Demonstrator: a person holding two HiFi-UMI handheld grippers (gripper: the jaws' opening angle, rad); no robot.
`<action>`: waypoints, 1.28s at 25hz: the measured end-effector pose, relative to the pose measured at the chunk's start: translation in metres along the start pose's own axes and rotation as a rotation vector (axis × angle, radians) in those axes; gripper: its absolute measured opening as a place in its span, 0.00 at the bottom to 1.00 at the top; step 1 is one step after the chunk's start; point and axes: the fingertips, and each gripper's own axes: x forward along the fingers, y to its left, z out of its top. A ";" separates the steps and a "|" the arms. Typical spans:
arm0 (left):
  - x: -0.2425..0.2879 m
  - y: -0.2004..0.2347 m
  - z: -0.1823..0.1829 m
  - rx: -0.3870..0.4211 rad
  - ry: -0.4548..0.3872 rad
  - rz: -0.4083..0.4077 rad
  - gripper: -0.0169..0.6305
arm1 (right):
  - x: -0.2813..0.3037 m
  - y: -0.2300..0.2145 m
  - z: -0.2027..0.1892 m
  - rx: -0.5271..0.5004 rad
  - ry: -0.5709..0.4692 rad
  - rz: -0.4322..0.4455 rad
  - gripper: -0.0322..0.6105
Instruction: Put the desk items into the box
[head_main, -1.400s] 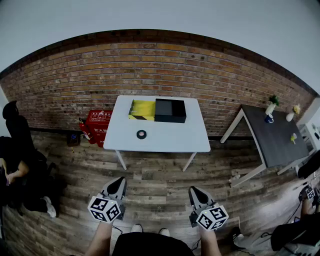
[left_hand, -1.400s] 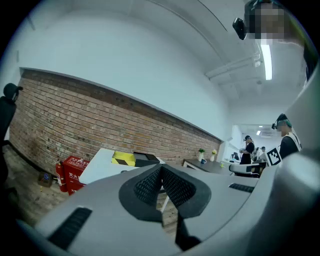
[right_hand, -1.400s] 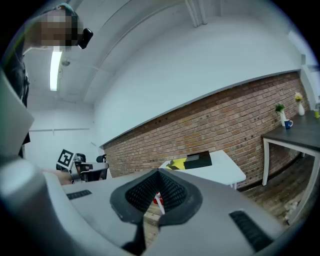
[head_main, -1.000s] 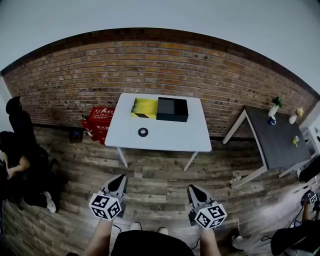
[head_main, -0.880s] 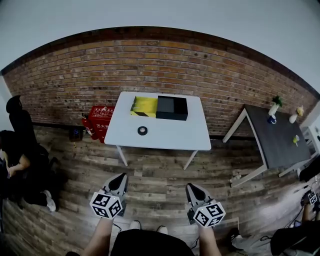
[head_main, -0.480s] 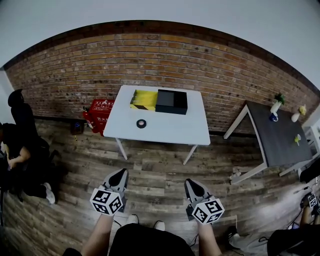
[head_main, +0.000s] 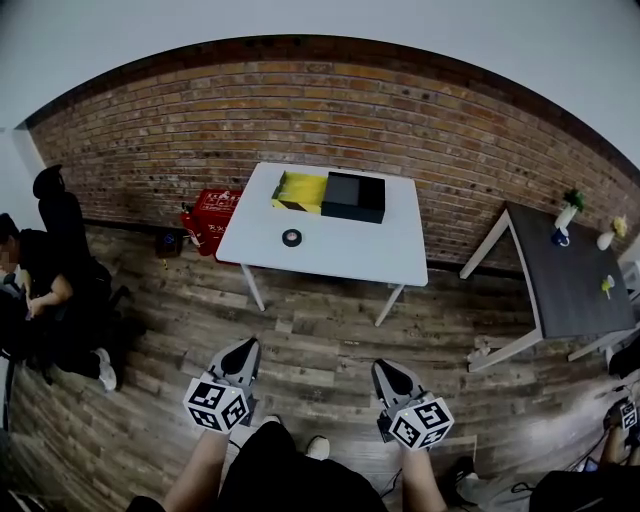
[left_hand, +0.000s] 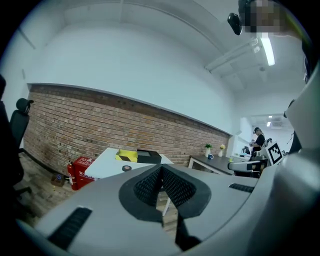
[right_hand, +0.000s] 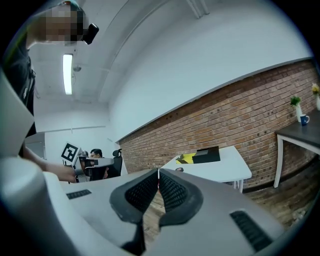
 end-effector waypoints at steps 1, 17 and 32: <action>0.000 -0.001 0.000 0.004 0.000 0.002 0.05 | -0.001 0.000 0.000 -0.012 -0.001 0.001 0.09; 0.047 0.029 0.005 -0.012 0.000 -0.033 0.05 | 0.045 -0.016 0.016 -0.014 -0.016 -0.003 0.08; 0.165 0.099 0.039 -0.018 0.019 -0.144 0.05 | 0.172 -0.048 0.049 -0.047 0.015 -0.033 0.08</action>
